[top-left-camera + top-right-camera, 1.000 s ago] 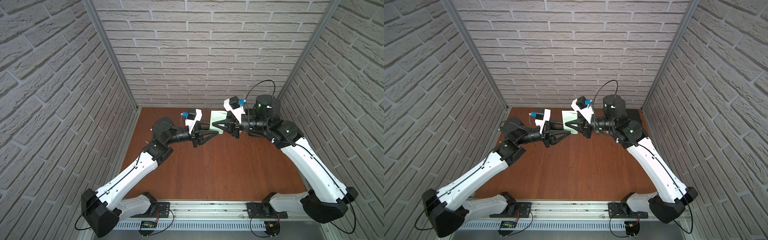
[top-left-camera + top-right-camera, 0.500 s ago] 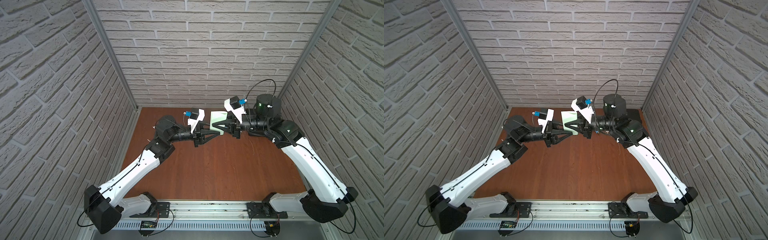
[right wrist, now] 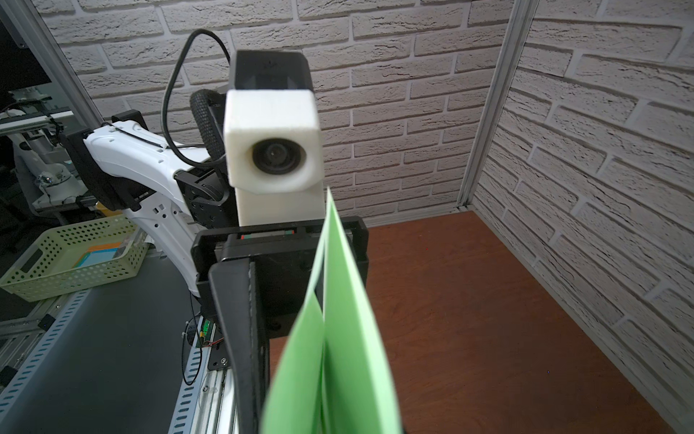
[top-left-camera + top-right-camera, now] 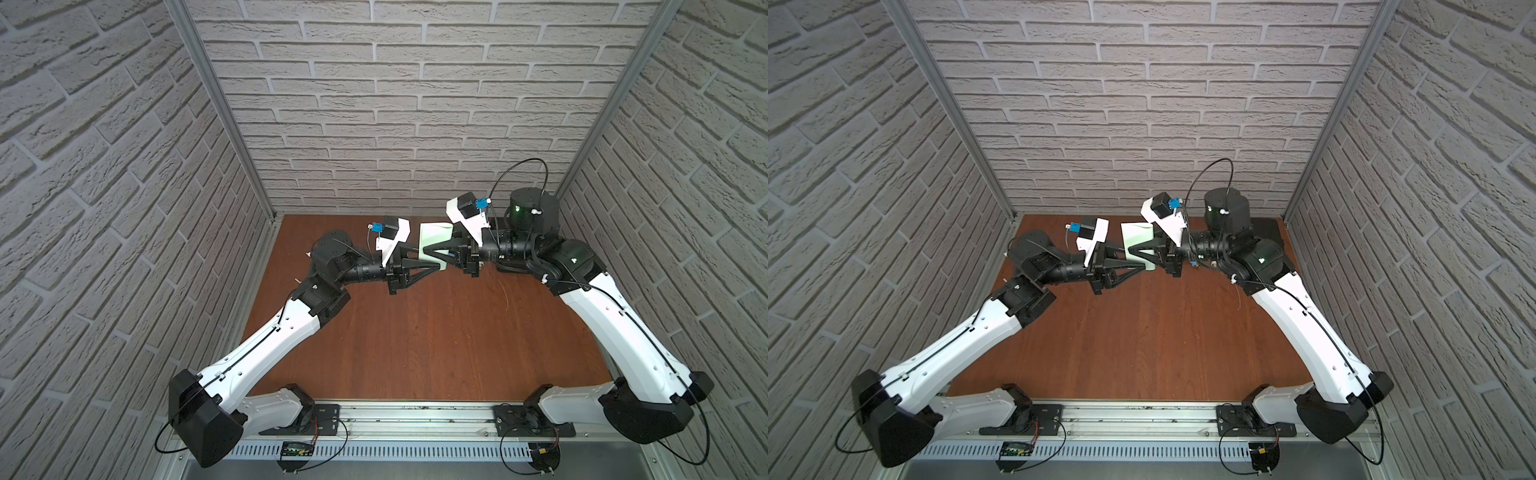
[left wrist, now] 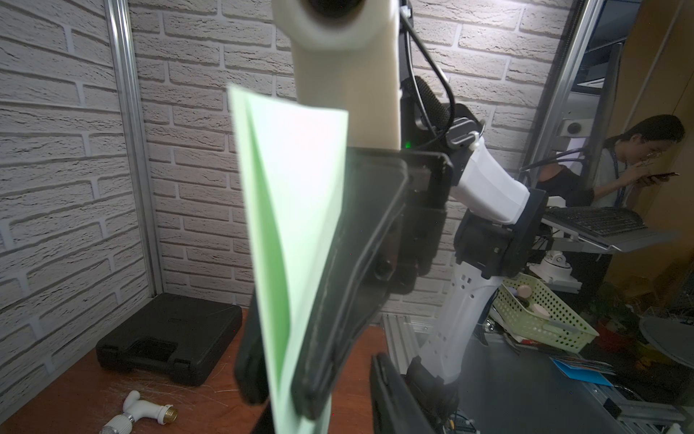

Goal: Fold the square paper along the opposite sides
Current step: Smooth out the paper.

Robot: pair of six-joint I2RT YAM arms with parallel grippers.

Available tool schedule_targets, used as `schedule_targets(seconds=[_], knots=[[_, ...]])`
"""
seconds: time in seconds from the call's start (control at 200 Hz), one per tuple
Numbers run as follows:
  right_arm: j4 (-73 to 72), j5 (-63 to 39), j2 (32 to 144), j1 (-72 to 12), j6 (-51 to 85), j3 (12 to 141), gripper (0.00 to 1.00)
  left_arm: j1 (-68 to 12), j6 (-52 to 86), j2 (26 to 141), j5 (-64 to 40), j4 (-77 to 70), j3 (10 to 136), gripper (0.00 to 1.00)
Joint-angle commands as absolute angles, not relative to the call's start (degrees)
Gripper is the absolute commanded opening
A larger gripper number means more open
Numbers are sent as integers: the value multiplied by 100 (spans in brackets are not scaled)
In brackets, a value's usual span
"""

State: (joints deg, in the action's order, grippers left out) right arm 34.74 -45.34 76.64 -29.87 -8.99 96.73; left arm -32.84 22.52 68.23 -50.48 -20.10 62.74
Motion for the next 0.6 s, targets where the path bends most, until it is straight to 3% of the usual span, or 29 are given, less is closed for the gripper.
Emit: schedule_targets(seconds=[0.0, 0.37, 0.595], knots=[[3355, -4655, 7681, -3056, -899, 9803, 18, -3323, 2185, 6732, -5036, -2162, 6450, 33], [3357, -4633, 7675, -3057, -940, 9799, 18, -3345, 2139, 6759, -5019, -2062, 6478, 24], [3349, -4632, 7674, -3054, -927, 9797, 18, -3344, 2048, 6719, -4970, -1960, 6469, 14]])
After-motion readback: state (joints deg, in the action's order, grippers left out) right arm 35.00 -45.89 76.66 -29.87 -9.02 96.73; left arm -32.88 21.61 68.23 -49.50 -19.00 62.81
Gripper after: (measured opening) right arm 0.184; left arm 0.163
